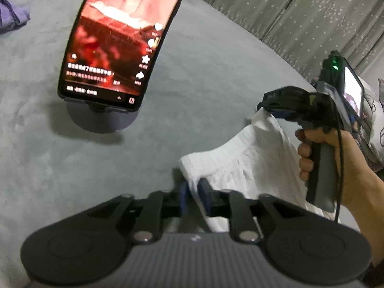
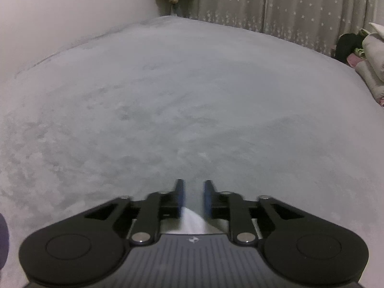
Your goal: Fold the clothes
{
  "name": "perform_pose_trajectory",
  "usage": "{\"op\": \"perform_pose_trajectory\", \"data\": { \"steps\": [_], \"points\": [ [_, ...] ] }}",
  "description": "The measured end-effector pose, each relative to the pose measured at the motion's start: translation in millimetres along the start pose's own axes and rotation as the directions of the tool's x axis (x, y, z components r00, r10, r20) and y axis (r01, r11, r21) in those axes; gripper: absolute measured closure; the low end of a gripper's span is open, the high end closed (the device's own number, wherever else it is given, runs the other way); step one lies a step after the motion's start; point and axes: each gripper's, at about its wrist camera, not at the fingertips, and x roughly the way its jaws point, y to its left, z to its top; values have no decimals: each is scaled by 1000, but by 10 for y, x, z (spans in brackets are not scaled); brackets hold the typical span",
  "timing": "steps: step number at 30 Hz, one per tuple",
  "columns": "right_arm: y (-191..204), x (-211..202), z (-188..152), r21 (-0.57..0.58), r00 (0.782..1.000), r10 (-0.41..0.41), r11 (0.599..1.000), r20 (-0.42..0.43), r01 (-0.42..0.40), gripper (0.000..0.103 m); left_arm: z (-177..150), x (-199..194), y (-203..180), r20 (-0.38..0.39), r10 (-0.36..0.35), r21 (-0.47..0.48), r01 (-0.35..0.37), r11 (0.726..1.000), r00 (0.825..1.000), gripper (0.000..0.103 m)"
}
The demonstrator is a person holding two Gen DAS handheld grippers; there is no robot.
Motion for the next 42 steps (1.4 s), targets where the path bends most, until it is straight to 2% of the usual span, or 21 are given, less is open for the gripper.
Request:
{"op": "perform_pose_trajectory", "data": {
  "steps": [2,6,17,29,37,42],
  "points": [
    [-22,-103,-14,-4,1000,-10,1000,20,10,63,31,-30,-30,27,10,10,-11,1000,1000,59],
    [-143,-331,-93,23,1000,-2,1000,31,2,59,43,-122,-71,71,20,27,-22,999,997,56],
    [-470,-907,-378,116,999,-1,993,35,-3,54,7,-352,-206,119,-27,76,18,997,993,49],
    [-1018,-1418,-795,288,1000,12,957,17,-16,51,-166,-352,-377,66,-96,141,86,986,993,45],
    [-1212,-1776,-1021,305,1000,-11,952,14,7,51,-286,-216,-588,-32,-145,187,149,971,989,44],
    [-1309,-1976,-1189,305,1000,-28,952,14,22,48,-373,-183,-725,-53,-155,225,163,961,987,44]
  ]
}}
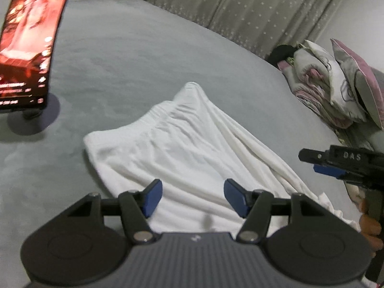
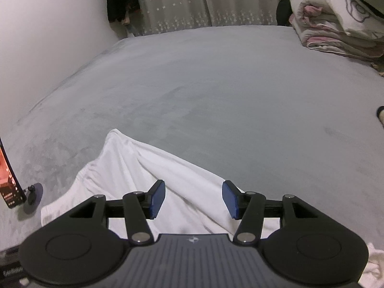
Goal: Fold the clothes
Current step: 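Lay the white garment flat on the bed and open both grippers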
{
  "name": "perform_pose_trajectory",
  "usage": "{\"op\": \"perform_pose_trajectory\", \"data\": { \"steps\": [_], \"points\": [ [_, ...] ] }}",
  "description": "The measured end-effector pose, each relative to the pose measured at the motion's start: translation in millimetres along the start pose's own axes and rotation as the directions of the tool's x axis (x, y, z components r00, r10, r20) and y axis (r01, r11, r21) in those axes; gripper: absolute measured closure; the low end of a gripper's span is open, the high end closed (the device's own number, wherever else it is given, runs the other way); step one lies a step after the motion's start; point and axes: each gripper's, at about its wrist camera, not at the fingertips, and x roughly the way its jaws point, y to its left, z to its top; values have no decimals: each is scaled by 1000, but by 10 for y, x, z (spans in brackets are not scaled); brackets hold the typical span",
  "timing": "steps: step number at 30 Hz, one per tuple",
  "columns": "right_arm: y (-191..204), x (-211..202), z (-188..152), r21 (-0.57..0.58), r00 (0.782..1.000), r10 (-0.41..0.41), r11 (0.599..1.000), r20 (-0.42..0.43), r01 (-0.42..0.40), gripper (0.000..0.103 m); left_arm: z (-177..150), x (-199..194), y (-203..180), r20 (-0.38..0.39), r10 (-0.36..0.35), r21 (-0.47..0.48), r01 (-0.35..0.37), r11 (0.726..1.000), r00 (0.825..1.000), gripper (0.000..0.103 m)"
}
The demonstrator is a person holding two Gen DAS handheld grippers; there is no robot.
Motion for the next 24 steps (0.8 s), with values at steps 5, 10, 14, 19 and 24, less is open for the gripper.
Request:
{"op": "perform_pose_trajectory", "data": {
  "steps": [5,10,14,19,24],
  "points": [
    [-177,-127,-109,-9,1000,-22,1000,3,22,44,-10,18,-148,-17,-44,28,44,999,999,43],
    [-365,-270,-175,-18,999,-44,999,19,44,44,-36,121,-287,-51,-70,45,72,996,996,43],
    [-517,-337,-228,-28,998,-63,998,29,64,43,-68,206,-420,-81,-89,66,94,993,993,43],
    [-719,-392,-287,-22,997,-77,997,28,77,43,-98,313,-581,-110,-114,77,122,990,987,43],
    [-931,-481,-340,-2,996,-81,997,38,82,42,-109,448,-653,-151,-165,32,172,985,975,43]
  ]
}}
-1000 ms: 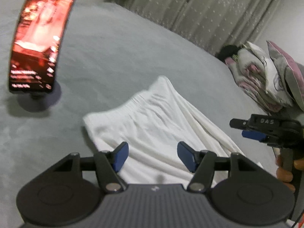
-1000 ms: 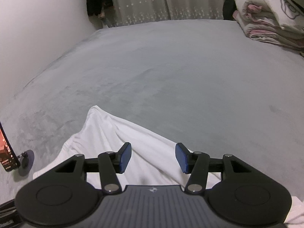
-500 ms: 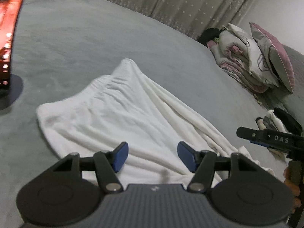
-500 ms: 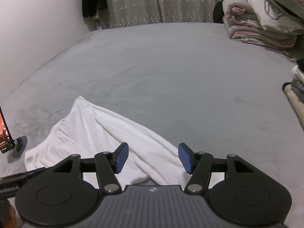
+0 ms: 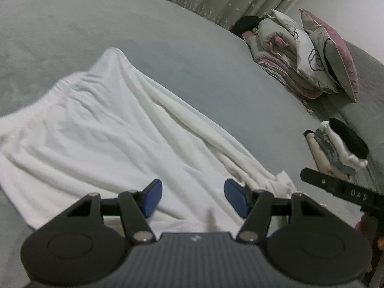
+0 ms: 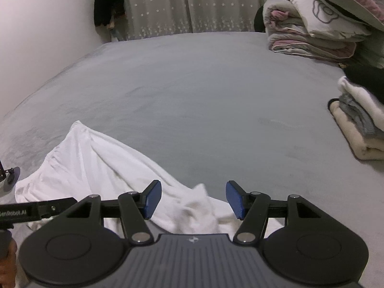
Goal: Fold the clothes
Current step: 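Lay the white garment flat on the bed and open both grippers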
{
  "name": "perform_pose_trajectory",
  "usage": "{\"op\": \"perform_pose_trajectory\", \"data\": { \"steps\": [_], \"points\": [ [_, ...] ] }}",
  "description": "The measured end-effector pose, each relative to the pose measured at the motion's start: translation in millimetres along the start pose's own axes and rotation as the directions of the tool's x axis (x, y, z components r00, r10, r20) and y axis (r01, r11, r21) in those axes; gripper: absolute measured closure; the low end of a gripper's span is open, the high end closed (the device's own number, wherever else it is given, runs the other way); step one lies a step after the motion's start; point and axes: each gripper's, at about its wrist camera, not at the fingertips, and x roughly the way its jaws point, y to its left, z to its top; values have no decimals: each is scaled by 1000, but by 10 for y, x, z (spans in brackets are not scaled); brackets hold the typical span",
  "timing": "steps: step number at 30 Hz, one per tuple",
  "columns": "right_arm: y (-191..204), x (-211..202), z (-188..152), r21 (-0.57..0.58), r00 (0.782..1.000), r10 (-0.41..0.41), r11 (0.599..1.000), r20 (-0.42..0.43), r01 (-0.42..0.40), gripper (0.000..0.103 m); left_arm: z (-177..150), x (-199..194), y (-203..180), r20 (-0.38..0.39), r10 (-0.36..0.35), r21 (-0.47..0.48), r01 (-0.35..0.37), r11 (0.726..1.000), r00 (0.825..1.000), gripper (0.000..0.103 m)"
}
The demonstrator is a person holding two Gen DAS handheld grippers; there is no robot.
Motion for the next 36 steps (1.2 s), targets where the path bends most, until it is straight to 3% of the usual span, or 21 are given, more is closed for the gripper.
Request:
{"op": "perform_pose_trajectory", "data": {
  "steps": [6,11,12,17,18,28,36],
  "points": [
    [-363,-47,-181,77,999,18,997,46,-22,38,36,96,-15,-3,-32,-54,32,998,999,44],
    [-440,45,-133,70,999,20,997,-35,-18,38,65,152,-64,2,-56,-58,56,997,998,42],
    [-441,51,-122,60,999,26,998,-40,-23,38,69,163,-78,3,-60,-55,60,997,998,40],
    [-513,110,-144,59,995,6,998,-102,0,38,43,216,-173,11,-73,-28,73,997,997,9],
    [-537,114,-147,64,994,2,998,-111,5,38,30,226,-191,9,-74,-20,74,997,997,7],
    [-739,75,-118,169,995,3,986,-104,15,38,23,207,-124,2,-84,-47,84,995,996,5],
    [-710,49,-85,96,993,-8,995,-119,19,39,0,211,-145,-2,-83,-31,83,996,997,5]
  ]
}}
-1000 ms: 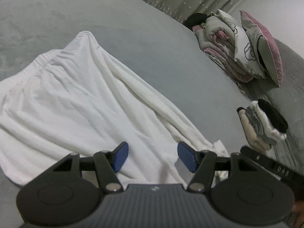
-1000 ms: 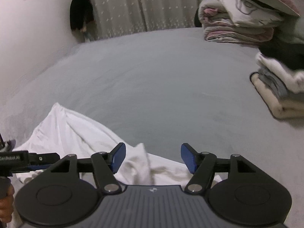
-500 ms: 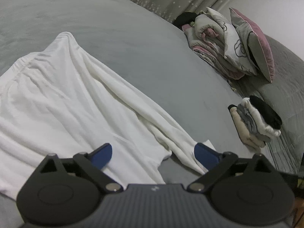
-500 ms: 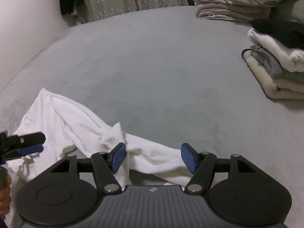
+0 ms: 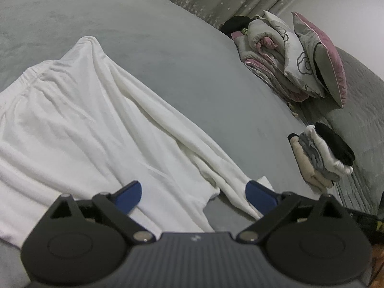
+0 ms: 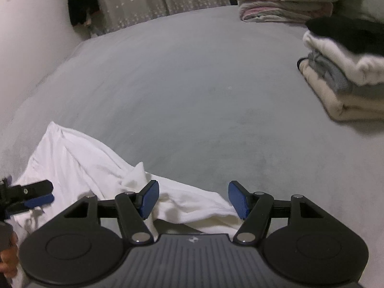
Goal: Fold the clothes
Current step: 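Lay the white garment flat on the bed and open both grippers, then grasp the white sleeve cuff with the right gripper and lift it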
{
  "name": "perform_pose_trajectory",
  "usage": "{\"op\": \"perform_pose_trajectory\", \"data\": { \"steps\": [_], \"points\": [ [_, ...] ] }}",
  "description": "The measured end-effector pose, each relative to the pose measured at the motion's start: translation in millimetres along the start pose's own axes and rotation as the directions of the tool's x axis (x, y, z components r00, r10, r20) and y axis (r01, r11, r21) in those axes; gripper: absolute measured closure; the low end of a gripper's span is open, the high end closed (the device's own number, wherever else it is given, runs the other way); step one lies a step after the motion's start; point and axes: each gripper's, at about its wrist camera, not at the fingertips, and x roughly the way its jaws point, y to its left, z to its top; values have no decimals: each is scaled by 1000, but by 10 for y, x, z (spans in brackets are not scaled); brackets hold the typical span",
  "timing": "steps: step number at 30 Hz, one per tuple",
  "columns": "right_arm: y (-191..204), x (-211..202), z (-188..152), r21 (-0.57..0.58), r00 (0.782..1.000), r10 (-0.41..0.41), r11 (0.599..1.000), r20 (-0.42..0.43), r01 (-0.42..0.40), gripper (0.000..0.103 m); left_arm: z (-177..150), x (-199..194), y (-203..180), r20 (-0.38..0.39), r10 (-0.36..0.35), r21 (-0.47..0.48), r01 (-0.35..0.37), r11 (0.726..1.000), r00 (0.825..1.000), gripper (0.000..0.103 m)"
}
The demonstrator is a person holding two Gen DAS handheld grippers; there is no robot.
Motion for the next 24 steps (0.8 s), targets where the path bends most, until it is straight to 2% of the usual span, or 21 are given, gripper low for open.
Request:
{"op": "perform_pose_trajectory", "data": {
  "steps": [4,8,9,11,12,17,24],
  "points": [
    [-37,14,-38,-99,996,-57,994,-70,50,39,2,23,-2,-8,4,2,-4,1000,1000,5],
    [-19,179,-160,-231,981,-130,968,-147,94,42,-5,54,-26,-14,7,6,-7,1000,1000,5],
    [-9,222,-180,-253,978,-140,963,-157,97,47,-9,62,-33,-16,9,12,-9,1000,1000,5],
    [2,221,-151,-249,982,-120,965,-149,80,71,-20,76,-50,-18,16,23,-15,1000,1000,5],
    [5,214,-125,-241,983,-113,967,-142,76,92,-23,84,-60,-19,19,28,-18,999,1000,5],
    [-44,150,133,-186,987,-155,972,-51,144,93,-8,133,-78,-30,21,31,-20,999,999,7],
    [2,207,536,-180,964,-252,948,80,263,93,-3,169,-138,-44,32,75,-28,997,999,15]
  ]
}}
